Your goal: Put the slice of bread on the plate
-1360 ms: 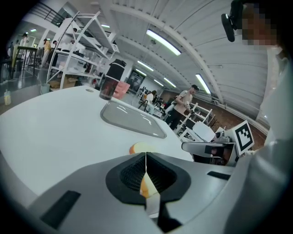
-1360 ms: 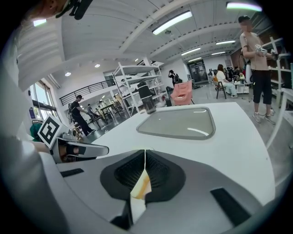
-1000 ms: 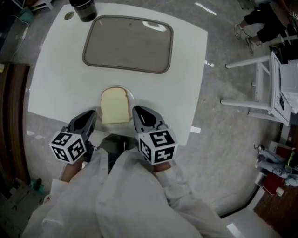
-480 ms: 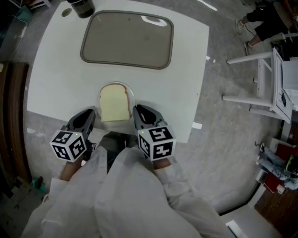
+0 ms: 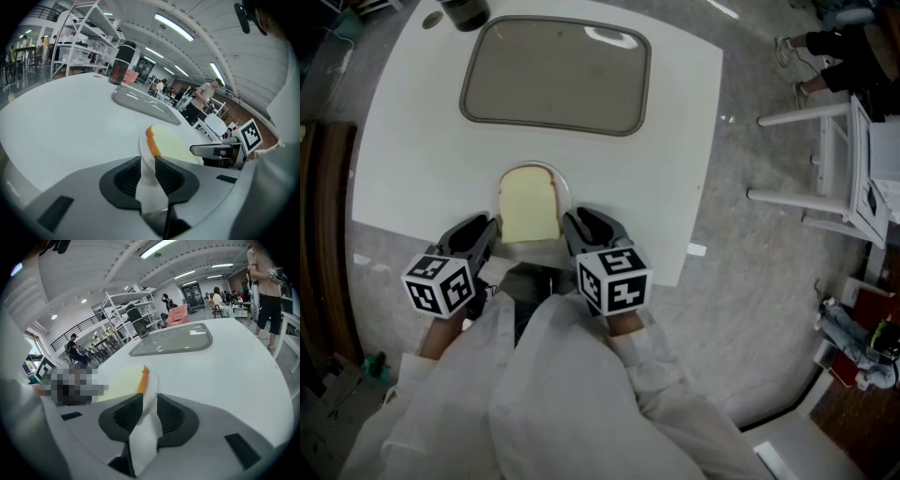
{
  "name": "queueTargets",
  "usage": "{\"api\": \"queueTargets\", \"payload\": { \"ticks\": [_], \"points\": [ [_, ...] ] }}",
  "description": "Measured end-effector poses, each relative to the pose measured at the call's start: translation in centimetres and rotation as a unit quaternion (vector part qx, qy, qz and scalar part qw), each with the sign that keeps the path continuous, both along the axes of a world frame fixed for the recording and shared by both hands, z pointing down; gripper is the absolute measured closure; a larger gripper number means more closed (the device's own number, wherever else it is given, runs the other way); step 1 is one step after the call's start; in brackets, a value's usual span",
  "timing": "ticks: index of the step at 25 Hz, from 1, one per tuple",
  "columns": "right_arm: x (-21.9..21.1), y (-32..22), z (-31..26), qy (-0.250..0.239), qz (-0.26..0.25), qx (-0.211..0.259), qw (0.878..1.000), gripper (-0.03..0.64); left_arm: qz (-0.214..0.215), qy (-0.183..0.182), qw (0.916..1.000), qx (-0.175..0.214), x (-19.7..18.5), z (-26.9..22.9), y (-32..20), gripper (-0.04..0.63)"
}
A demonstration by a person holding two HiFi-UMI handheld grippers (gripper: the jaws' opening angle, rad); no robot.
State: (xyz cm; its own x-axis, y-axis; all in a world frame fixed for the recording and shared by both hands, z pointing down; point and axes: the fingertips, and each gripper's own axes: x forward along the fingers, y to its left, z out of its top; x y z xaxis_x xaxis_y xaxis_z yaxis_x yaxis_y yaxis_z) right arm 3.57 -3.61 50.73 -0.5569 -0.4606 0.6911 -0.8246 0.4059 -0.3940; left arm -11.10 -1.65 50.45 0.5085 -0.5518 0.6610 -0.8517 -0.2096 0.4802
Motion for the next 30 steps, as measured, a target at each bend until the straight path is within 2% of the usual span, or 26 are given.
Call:
{"api": "queueTargets", "payload": {
  "ticks": [8, 22, 30],
  "points": [
    [-0.7, 0.0, 0.3, -0.003, -0.001, -0.009, 1.0, 0.537, 0.001, 0.02, 0.9996, -0.019, 0.2, 0.6, 0.3, 0.517],
    [-0.4, 0.4, 1.1, -0.011, -0.013, -0.051, 0.999, 0.537, 0.008, 0.034, 0.9985, -0.042, 1.0, 0.5, 0.5, 0.518],
    [-0.1, 0.6, 1.0, -0.004, -0.007, -0.043, 0.999, 0.537, 0.02, 0.044, 0.997, -0.06, 1.5, 0.6, 0.7, 0.518]
  ]
}}
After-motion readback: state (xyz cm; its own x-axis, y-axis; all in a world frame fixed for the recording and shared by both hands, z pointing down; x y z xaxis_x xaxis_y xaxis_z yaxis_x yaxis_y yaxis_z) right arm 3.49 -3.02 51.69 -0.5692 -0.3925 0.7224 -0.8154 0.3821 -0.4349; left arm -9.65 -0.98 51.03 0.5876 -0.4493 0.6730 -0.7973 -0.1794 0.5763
